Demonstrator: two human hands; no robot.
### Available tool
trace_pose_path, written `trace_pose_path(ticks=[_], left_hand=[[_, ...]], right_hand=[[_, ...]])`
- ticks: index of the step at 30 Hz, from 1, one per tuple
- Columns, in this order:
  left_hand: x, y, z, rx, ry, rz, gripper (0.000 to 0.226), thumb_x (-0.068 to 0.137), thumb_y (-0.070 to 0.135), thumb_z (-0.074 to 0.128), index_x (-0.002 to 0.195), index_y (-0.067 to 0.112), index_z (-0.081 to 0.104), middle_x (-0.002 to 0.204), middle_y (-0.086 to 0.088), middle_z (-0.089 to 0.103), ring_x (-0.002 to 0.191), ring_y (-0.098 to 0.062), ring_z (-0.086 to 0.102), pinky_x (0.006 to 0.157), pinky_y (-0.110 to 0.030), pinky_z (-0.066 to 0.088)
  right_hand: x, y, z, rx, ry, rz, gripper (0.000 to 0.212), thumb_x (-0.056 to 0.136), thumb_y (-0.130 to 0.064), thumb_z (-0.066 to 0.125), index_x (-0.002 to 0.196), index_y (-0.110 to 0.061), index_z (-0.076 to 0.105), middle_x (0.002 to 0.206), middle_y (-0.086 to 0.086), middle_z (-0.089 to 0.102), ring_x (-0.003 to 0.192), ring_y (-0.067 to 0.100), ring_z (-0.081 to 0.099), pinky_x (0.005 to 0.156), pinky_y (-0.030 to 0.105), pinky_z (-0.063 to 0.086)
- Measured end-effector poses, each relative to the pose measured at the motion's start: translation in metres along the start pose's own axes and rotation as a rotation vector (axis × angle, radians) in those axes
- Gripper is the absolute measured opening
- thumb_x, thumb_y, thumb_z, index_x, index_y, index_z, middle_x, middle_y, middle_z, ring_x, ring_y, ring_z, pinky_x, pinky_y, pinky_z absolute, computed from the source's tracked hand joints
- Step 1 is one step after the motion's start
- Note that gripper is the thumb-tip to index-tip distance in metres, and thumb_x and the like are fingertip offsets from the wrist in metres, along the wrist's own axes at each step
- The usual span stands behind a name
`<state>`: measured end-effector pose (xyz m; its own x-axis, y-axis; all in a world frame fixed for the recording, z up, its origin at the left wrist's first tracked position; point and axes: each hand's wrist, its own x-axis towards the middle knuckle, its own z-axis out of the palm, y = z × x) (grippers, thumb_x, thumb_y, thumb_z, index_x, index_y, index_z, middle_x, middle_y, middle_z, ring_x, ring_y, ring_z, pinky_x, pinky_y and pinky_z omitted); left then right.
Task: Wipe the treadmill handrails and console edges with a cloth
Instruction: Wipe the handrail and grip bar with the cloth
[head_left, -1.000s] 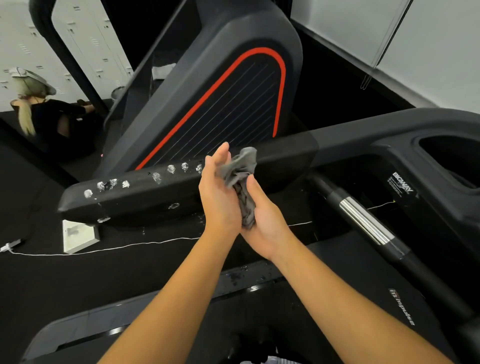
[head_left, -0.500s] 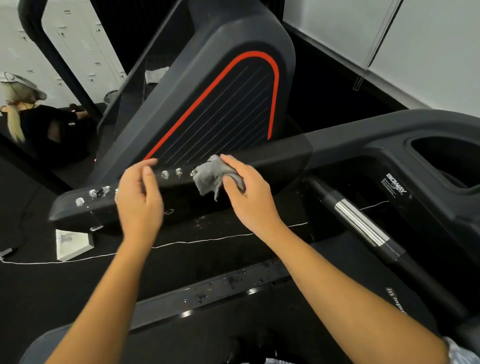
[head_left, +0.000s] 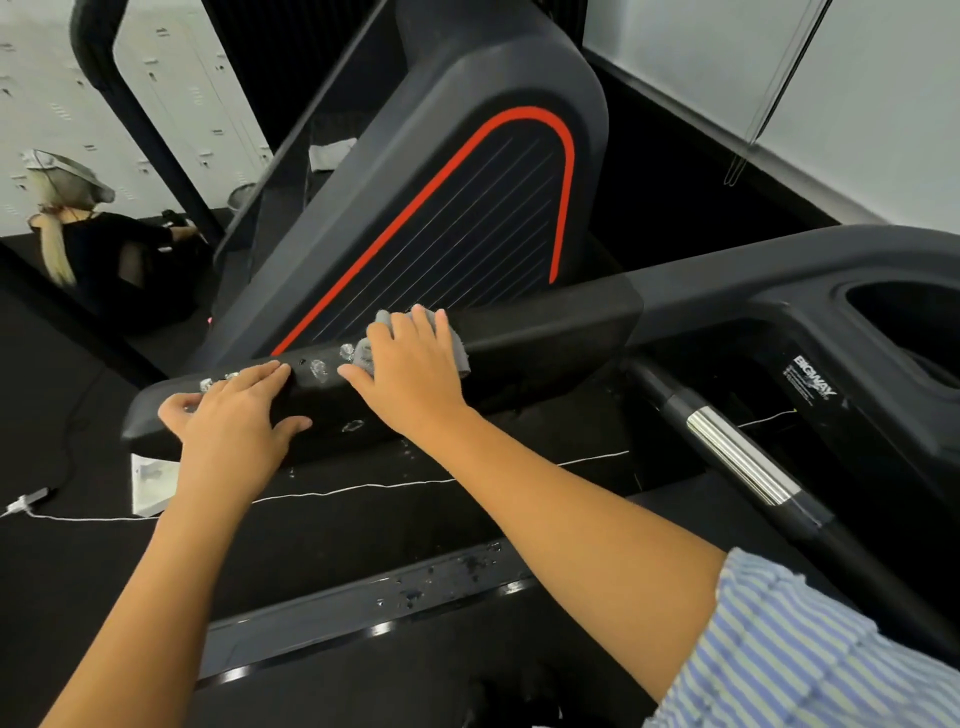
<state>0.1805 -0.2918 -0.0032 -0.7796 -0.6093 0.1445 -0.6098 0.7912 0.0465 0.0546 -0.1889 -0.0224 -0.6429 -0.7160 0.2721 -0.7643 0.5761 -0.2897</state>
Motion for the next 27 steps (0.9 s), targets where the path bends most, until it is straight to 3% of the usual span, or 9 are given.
trace_pose_path(ticks=[6,11,13,17,21,27], left_hand=[[0.005,0.004,-0.001,-0.001,0.049,-0.041,0.04,0.081,0.021,0.068,0.12,0.013,0.061,0.127,-0.006,0.059,0.11,-0.031,0.054,0.09,-0.04,0.02],[0.004,0.003,0.001,-0.012,0.063,-0.043,0.039,0.081,0.019,0.068,0.119,0.014,0.062,0.128,-0.004,0.059,0.114,-0.028,0.053,0.091,-0.039,0.018],[0.002,0.004,0.003,-0.011,0.065,-0.042,0.039,0.081,0.018,0.069,0.12,0.013,0.062,0.128,-0.004,0.059,0.114,-0.028,0.053,0.092,-0.04,0.018],[0.001,0.005,0.004,-0.005,0.074,-0.048,0.039,0.081,0.017,0.069,0.119,0.012,0.062,0.126,-0.007,0.06,0.113,-0.03,0.053,0.092,-0.042,0.019],[0.001,0.006,0.004,-0.007,0.087,-0.059,0.037,0.081,0.015,0.068,0.118,0.011,0.062,0.125,-0.008,0.06,0.112,-0.031,0.054,0.092,-0.042,0.02],[0.002,0.007,0.003,0.0,0.062,-0.063,0.038,0.083,0.017,0.066,0.121,0.012,0.06,0.127,-0.007,0.059,0.113,-0.031,0.053,0.094,-0.042,0.02]], right_hand=[[0.0,0.016,0.004,0.1,0.055,-0.277,0.036,0.091,-0.023,0.055,0.121,-0.004,0.057,0.113,0.01,0.063,0.114,0.026,0.053,0.102,0.041,0.035],[0.0,0.033,-0.005,0.108,-0.046,-0.058,0.039,0.098,-0.04,0.039,0.132,-0.024,0.049,0.137,0.0,0.051,0.138,0.028,0.029,0.112,0.059,0.008],[0.006,0.021,-0.003,0.105,-0.09,-0.024,0.041,0.098,-0.039,0.037,0.134,-0.021,0.047,0.139,0.002,0.048,0.136,0.03,0.03,0.112,0.055,0.012],[0.012,-0.002,0.008,0.018,-0.049,-0.184,0.039,0.098,-0.034,0.04,0.131,-0.014,0.049,0.129,0.007,0.055,0.122,0.025,0.044,0.106,0.041,0.029],[0.002,0.004,0.007,0.063,-0.097,-0.374,0.044,0.097,-0.026,0.046,0.137,-0.008,0.043,0.137,0.013,0.048,0.134,0.027,0.036,0.112,0.038,0.024],[0.006,0.019,-0.001,0.116,-0.026,-0.282,0.037,0.099,-0.024,0.041,0.133,-0.008,0.048,0.134,0.011,0.052,0.124,0.022,0.045,0.105,0.034,0.032]])
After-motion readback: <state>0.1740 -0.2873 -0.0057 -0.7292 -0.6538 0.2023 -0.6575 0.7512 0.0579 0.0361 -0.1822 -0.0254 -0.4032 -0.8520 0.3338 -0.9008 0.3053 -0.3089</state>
